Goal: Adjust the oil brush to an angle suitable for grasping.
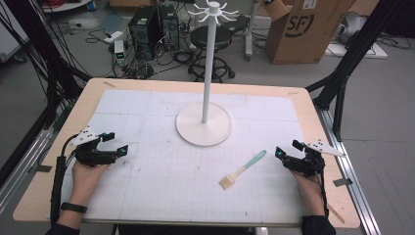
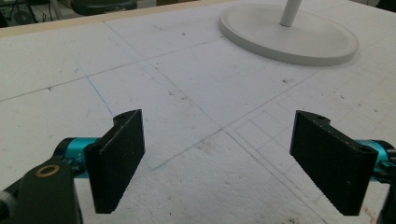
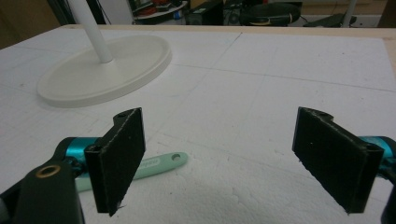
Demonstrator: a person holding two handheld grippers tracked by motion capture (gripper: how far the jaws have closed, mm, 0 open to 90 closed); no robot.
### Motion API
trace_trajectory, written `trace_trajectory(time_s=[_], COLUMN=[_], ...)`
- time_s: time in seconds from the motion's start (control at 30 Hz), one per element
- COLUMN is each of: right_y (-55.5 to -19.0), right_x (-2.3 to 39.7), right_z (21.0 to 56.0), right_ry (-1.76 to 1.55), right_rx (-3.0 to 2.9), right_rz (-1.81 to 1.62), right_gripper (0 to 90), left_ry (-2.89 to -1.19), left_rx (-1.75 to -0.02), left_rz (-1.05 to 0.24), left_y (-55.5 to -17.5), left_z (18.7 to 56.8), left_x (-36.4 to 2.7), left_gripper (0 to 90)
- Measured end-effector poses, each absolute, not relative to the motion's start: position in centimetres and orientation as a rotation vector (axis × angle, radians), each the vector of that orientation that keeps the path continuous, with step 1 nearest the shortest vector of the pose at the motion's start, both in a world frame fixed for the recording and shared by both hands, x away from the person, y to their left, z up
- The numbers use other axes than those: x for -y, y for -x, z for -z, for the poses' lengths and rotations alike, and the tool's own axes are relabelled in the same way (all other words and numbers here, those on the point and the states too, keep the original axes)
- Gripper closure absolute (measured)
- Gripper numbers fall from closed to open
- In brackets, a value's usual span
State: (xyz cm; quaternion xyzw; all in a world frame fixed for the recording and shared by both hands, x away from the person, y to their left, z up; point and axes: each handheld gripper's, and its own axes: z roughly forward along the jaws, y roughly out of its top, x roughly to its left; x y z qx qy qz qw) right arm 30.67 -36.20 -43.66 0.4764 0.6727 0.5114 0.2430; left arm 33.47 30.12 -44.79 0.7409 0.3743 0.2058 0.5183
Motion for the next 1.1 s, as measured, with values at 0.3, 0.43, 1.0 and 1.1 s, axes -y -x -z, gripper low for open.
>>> trace_trajectory(time_s=[0.3,0.43,1.0,1.1], right_y=[-30.57,-30.54,-30.08,-30.22], right_x=[36.33,36.32,36.19,35.91], right_z=[43.59,43.56,43.72,43.92], right_ry=[-1.302,-1.297,-1.238,-1.208], right_rx=[-1.845,-1.85,-1.966,-2.015], right_rz=[-1.395,-1.391,-1.352,-1.323], right_gripper=[15.8,15.9,42.7,51.7], left_ry=[-1.781,-1.781,-1.774,-1.774], left_rx=[-0.898,-0.899,-0.906,-0.906], left_rz=[-0.498,-0.498,-0.491,-0.491], left_y=[-33.43,-33.44,-33.51,-33.51], left_z=[44.79,44.79,44.81,44.81], left_x=[-30.06,-30.08,-30.13,-30.13], left_gripper=[18.5,18.6,19.5,19.6])
